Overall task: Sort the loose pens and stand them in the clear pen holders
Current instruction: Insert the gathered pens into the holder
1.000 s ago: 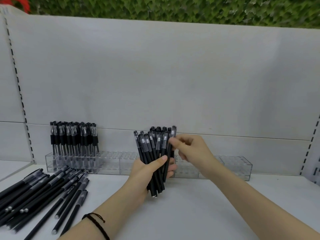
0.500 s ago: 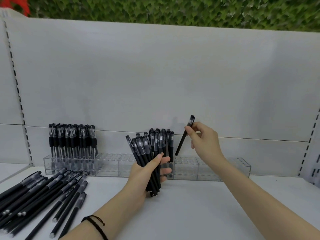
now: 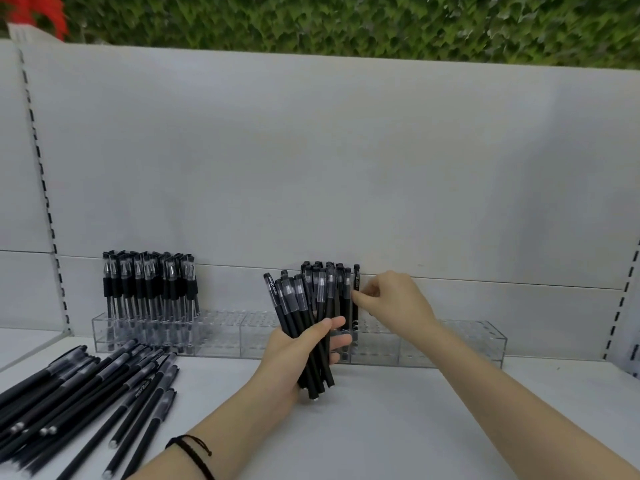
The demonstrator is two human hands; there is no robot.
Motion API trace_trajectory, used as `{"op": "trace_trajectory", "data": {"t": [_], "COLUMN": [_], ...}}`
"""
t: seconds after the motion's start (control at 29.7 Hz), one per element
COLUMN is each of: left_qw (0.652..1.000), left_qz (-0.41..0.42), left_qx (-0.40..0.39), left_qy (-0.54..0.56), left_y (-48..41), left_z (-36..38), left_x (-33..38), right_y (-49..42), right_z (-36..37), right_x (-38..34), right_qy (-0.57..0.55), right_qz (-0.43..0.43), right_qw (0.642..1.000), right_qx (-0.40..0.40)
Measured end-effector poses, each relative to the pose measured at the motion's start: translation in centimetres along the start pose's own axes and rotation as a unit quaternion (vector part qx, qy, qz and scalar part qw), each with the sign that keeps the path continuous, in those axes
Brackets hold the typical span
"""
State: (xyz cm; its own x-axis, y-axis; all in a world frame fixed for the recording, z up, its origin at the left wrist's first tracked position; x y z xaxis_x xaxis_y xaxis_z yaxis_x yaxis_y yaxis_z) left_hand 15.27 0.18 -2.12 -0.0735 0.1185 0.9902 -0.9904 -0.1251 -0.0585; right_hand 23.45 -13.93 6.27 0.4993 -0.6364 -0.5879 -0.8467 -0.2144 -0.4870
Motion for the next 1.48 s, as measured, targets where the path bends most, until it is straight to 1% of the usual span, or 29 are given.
{"op": "trace_trajectory", "data": {"t": [0.07,0.13,0.17,0.24,0.27,0.34,0.44,0.5,0.61,0.67,0.71,0.77,0.98,1.28,1.34,1.41,1.48], "left_qw": [1.000,1.000,0.999,0.999,0.999,0.998,0.998,0.997,0.996,0.996,0.996,0.996,0.998,0.998,0.998,0.998,0.998], "left_qz": [-0.002,0.004,0.009,0.021,0.025,0.029,0.024,0.018,0.001,-0.003,-0.003,-0.001,0.012,0.023,0.025,0.024,0.025], "left_qx": [0.010,0.008,0.002,-0.012,-0.019,-0.030,-0.035,-0.035,-0.013,0.007,0.015,0.023,0.035,0.031,0.030,0.028,0.027], "left_qy": [0.023,0.030,0.030,0.030,0.032,0.039,0.050,0.065,0.091,0.094,0.092,0.083,0.056,0.046,0.045,0.045,0.044], "left_y": [0.0,0.0,0.1,0.2,0.2,0.3,0.2,0.1,-0.1,-0.2,-0.2,-0.2,-0.3,-0.2,-0.2,-0.2,-0.2], "left_z": [-0.2,-0.1,0.0,0.3,0.5,0.8,0.9,0.9,0.4,-0.1,-0.3,-0.6,-0.8,-0.8,-0.8,-0.7,-0.7], "left_x": [-0.1,0.0,0.1,0.3,0.4,0.5,0.3,0.1,-0.5,-0.7,-0.7,-0.7,-0.5,-0.1,-0.1,0.0,0.0], "right_y": [0.6,1.8,2.3,3.0,3.2,3.2,3.1,2.7,2.1,2.2,2.2,2.4,2.7,2.3,2.1,2.0,1.8], "right_z": [-1.2,-2.2,-2.3,-1.5,-0.9,0.1,0.7,-0.2,-3.2,-4.7,-5.1,-5.2,-3.3,-3.8,-3.1,-1.7,-0.6], "right_x": [-0.3,-1.2,-2.0,-3.3,-3.7,-3.8,-3.0,-2.1,-0.6,-0.1,0.1,-0.1,-0.9,-1.5,-1.2,-0.7,0.1], "right_qy": [-0.032,-0.072,-0.097,-0.184,-0.233,-0.304,-0.347,-0.387,-0.450,-0.428,-0.408,-0.368,-0.292,-0.258,-0.226,-0.169,-0.129], "right_qz": [-0.021,-0.060,-0.084,-0.110,-0.102,-0.059,0.001,0.032,0.043,0.029,0.019,0.000,-0.025,-0.050,-0.040,-0.023,-0.009], "right_qw": [0.998,0.993,0.989,0.977,0.967,0.949,0.934,0.920,0.889,0.892,0.899,0.914,0.947,0.955,0.967,0.983,0.990], "right_qx": [0.039,0.075,0.068,0.012,-0.021,-0.060,-0.082,-0.046,0.077,0.141,0.159,0.171,0.131,0.138,0.111,0.068,0.053]}}
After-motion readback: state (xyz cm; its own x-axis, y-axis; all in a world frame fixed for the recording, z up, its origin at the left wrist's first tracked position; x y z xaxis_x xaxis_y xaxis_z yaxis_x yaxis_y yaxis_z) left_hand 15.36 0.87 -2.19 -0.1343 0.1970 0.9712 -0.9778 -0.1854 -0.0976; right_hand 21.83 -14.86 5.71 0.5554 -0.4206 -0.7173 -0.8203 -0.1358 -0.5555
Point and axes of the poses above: each hand's wrist, its own y-axis away from the middle knuckle, its own z-axis out of the palm, x = y × z, the point moved 10 cm from there along -y, towards the middle knuckle, and after that the axes turned 13 degrees about -y, right-handed, at the moved point
